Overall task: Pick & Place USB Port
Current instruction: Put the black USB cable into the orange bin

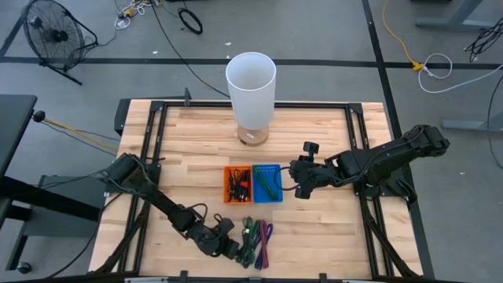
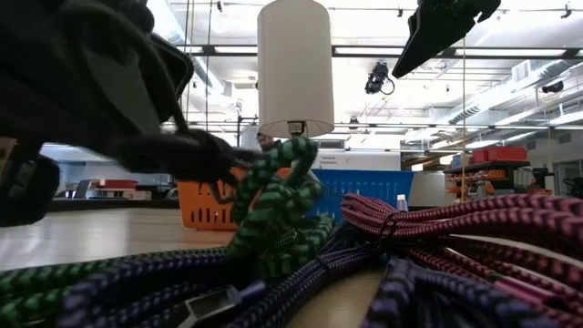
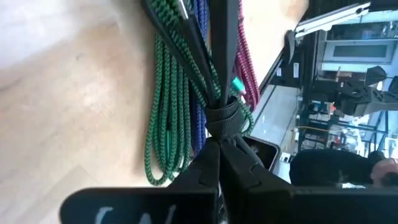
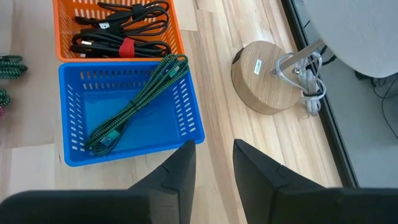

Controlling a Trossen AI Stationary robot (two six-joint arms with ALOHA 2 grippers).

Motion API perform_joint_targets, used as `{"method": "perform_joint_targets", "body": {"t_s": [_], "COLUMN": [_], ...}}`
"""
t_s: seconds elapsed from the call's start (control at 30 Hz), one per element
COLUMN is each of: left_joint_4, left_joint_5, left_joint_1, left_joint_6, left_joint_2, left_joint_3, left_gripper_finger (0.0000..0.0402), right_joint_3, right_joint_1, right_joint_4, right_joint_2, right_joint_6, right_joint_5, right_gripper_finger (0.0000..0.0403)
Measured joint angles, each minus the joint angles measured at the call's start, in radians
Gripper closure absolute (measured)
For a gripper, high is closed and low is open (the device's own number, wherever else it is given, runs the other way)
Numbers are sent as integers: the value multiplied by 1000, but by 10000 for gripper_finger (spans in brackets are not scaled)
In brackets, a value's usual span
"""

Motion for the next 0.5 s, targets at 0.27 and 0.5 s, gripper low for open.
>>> {"method": "perform_joint_targets", "body": {"t_s": [0.27, 0.5], "left_joint_4": [-27, -239], "left_joint_5": [-21, -20], "left_joint_1": [41, 117], "left_joint_6": [140, 266], "left_joint_2": [-83, -262], "left_joint_3": [-2, -1], "left_gripper_finger": [401, 401], "right_joint_3": [0, 0], "right_joint_1": [0, 0], "right_joint_4": [3, 4], "right_joint_2": [0, 0], "right_joint_6": [2, 19], "right_joint_5": [0, -1], "right_gripper_finger": [294, 294]}}
